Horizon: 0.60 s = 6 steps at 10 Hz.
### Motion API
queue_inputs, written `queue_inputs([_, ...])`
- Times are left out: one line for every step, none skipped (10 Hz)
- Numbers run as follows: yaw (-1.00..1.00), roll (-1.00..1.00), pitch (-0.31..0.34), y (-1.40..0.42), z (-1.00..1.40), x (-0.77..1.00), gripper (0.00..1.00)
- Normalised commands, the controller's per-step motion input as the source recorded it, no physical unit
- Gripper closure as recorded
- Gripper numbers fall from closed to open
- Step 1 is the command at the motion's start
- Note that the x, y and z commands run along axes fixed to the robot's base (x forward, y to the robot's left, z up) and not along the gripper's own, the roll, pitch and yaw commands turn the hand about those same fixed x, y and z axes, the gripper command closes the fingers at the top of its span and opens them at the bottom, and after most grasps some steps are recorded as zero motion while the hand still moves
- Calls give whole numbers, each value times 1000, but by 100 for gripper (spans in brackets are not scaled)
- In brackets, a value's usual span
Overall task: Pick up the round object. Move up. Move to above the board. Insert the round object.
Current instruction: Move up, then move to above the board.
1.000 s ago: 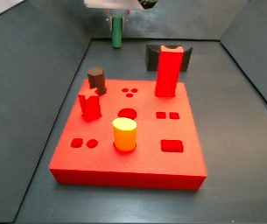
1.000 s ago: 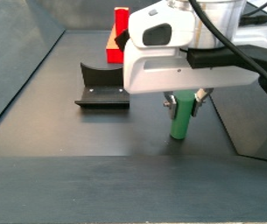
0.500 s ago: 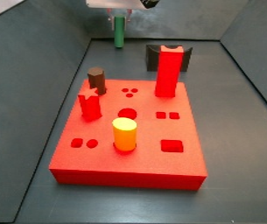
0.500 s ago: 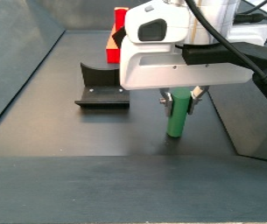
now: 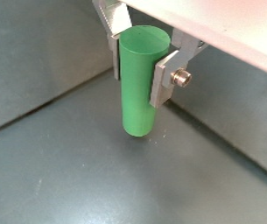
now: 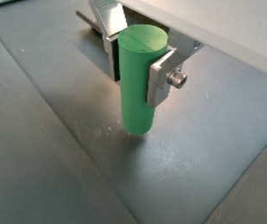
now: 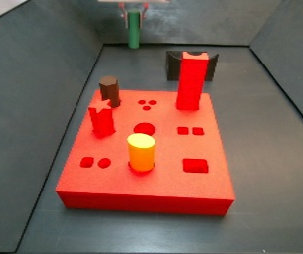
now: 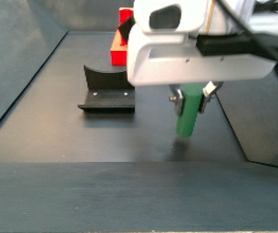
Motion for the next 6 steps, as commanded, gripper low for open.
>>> queue_inputs([-1,55,80,18,479,-17,100])
queue_inputs([-1,67,88,9,395,-17,100])
queue_inputs([9,90,100,1,229,-15,100])
queue_inputs([122,-45,69,124,1000,49,100])
queue_inputs([104,-56,79,124,1000,48,100])
queue_inputs([85,-46,94,117,1000,46,100])
